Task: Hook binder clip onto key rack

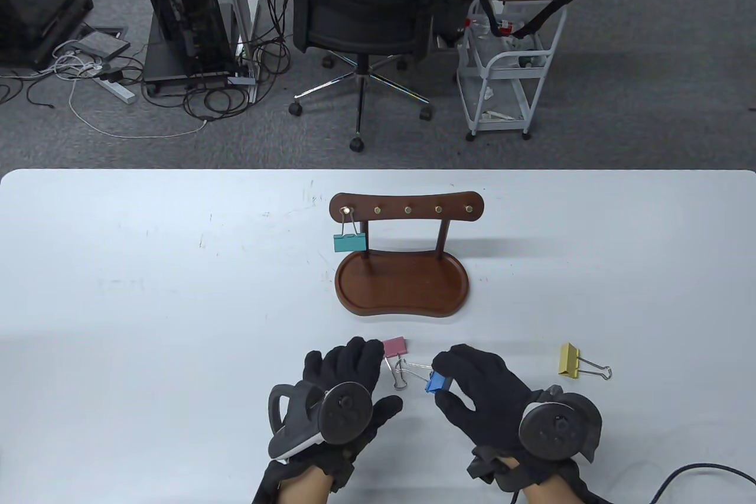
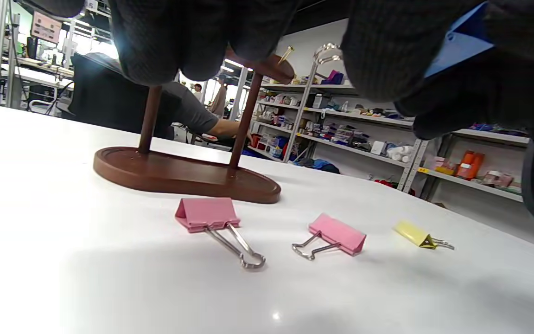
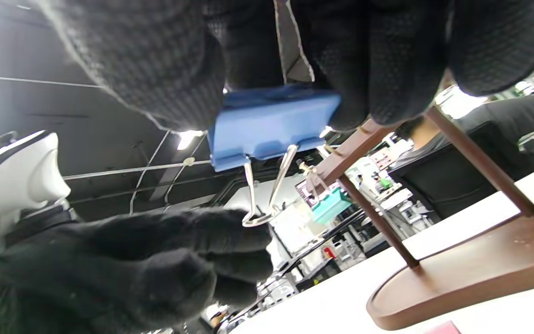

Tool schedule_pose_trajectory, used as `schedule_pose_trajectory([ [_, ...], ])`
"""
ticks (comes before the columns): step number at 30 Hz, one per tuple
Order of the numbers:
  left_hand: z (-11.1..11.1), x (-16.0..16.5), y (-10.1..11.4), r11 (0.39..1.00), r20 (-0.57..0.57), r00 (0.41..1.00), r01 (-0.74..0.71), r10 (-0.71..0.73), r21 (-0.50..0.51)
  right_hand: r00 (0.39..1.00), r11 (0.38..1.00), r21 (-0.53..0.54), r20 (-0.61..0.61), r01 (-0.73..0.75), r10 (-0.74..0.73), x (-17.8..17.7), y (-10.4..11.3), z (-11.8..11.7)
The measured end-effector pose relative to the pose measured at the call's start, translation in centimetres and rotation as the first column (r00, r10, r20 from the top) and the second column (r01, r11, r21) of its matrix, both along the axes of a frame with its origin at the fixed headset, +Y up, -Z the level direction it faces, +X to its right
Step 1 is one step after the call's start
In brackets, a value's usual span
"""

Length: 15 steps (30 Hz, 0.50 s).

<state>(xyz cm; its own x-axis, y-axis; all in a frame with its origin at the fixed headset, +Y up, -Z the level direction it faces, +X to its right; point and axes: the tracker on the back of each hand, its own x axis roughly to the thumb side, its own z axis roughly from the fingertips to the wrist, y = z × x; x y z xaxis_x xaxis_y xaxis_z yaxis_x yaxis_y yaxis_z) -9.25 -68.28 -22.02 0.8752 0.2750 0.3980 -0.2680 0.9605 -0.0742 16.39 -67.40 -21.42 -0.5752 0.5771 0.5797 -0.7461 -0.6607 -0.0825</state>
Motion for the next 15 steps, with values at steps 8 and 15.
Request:
schedule_pose_trajectory([
  [8, -0.2, -0.3, -0.4, 1.0, -0.036, 0.999, 0.001, -0.002, -0.022, 0.993, 1.0, -0.016, 0.116, 0.017, -0.015, 0.1, 1.6, -1.3],
  [15, -0.3, -0.2, -0.5, 0.999, -0.038, 0.999, 0.002, -0.003, -0.033, 0.985, 0.999, -0.031, 0.174, 0.023, -0.018, -0.9, 4.2, -3.0],
])
